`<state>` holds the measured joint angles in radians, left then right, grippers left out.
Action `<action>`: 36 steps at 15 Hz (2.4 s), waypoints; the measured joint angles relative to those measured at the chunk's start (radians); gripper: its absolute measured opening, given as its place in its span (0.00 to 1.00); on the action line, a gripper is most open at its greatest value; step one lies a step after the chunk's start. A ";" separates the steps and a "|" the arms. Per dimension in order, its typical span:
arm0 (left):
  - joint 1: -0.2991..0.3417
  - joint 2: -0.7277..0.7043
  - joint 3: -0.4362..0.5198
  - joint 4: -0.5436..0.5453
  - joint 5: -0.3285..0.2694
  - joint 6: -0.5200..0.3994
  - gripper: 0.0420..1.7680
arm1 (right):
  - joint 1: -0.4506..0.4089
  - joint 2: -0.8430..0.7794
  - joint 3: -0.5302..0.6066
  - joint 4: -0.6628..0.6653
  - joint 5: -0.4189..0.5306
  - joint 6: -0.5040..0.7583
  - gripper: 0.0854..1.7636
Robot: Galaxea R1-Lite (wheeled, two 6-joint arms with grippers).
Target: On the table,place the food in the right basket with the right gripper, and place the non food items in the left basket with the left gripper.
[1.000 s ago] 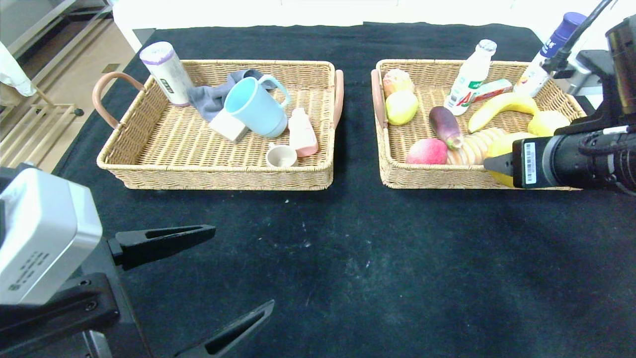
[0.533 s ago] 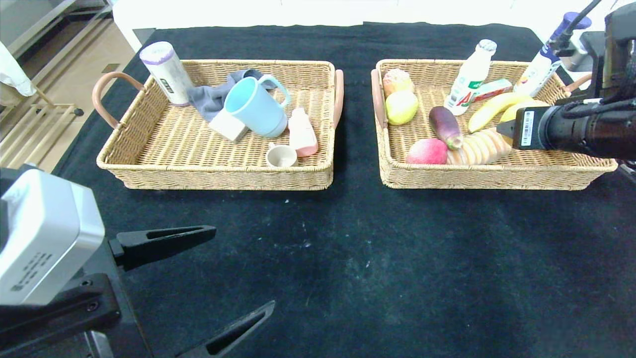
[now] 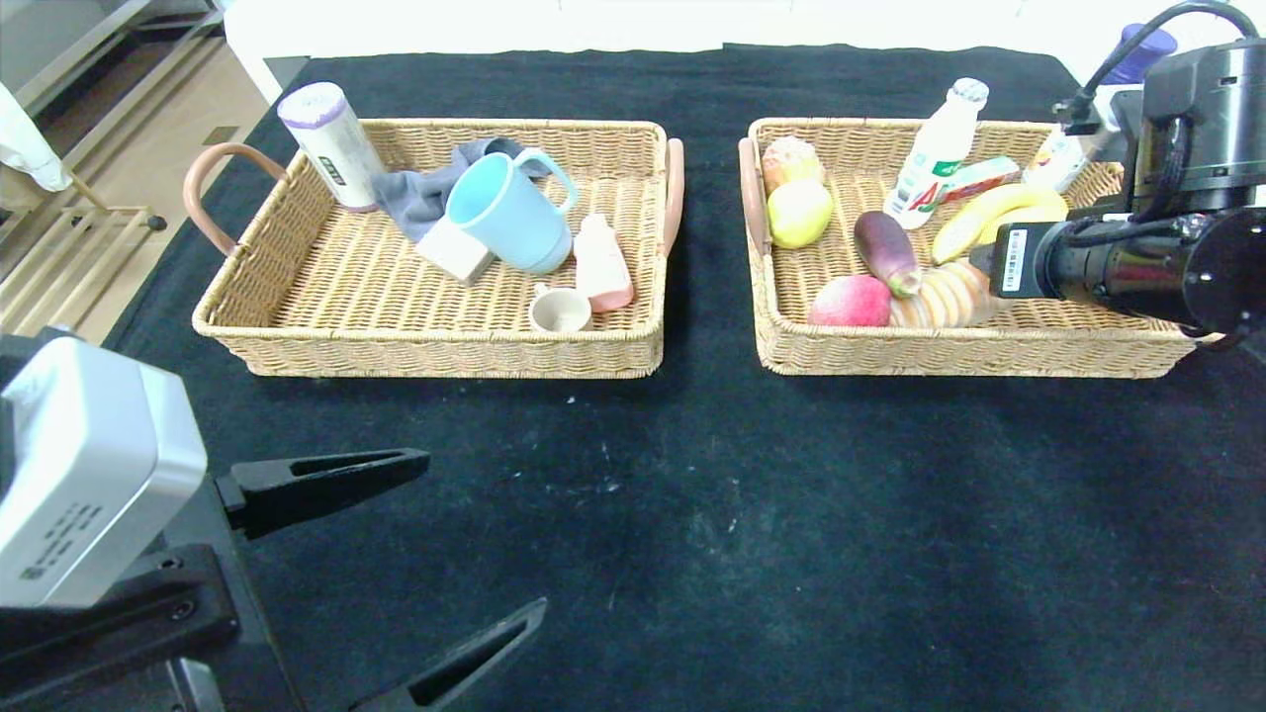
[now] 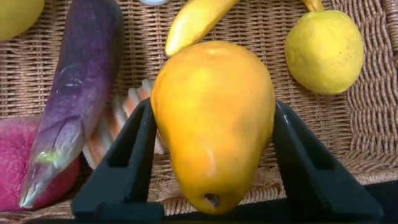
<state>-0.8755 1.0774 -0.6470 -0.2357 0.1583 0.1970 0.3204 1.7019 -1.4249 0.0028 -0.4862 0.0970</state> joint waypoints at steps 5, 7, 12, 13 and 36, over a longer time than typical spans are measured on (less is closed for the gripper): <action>0.000 -0.005 -0.001 0.000 0.000 0.000 0.97 | 0.006 0.002 -0.003 -0.001 0.001 -0.005 0.80; 0.000 -0.006 -0.002 0.000 0.000 0.000 0.97 | 0.009 0.000 -0.001 0.001 -0.001 -0.008 0.84; 0.000 -0.004 -0.002 0.000 0.000 0.000 0.97 | 0.030 -0.030 0.017 0.013 -0.002 -0.011 0.90; 0.000 -0.002 -0.002 0.000 0.000 -0.002 0.97 | 0.035 -0.043 0.031 0.014 0.000 -0.014 0.91; 0.521 -0.535 -0.112 0.651 0.002 -0.014 0.97 | 0.034 -1.098 0.521 0.581 0.142 -0.154 0.96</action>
<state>-0.3540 0.5421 -0.7589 0.4151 0.1602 0.1832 0.3540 0.6036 -0.9038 0.5834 -0.3443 -0.0572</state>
